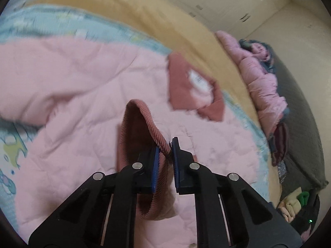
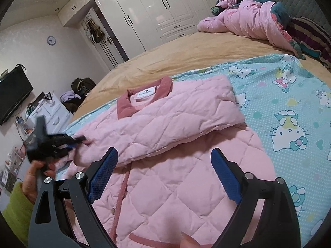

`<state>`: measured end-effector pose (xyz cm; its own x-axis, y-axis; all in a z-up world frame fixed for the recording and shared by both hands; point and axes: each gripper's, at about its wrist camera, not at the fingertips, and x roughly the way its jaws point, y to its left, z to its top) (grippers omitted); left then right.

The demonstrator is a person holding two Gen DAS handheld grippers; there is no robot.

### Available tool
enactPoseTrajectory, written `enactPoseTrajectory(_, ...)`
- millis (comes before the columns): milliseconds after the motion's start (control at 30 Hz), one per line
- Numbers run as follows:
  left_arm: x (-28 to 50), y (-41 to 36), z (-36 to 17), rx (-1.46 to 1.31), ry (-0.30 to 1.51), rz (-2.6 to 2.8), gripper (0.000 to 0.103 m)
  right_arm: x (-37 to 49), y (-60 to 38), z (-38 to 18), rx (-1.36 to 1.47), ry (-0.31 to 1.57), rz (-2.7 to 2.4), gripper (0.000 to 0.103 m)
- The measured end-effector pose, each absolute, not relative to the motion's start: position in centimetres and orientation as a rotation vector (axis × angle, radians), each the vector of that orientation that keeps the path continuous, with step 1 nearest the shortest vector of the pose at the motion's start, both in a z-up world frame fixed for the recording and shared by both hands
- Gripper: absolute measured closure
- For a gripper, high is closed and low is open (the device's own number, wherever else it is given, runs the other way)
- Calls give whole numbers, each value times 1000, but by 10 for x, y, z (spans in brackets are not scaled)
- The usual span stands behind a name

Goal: Fold large clothes

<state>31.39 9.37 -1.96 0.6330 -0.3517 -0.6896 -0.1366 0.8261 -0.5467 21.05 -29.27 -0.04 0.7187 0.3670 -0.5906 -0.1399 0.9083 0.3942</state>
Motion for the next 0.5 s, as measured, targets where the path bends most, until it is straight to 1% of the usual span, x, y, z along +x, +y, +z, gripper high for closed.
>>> enactPoseTrajectory(167, 307, 92, 39, -580, 745, -184, 98, 211, -295, 5, 327, 707, 283, 12)
enactPoseTrajectory(267, 305, 89, 59, -543, 693, -191, 98, 214, -294, 9, 307, 705, 272, 12)
enactPoseTrajectory(333, 307, 89, 60, -503, 686, -175, 98, 218, -295, 10, 299, 704, 263, 12)
enactPoseTrajectory(500, 313, 99, 29, -500, 739, -139, 98, 226, -297, 12, 290, 704, 232, 12)
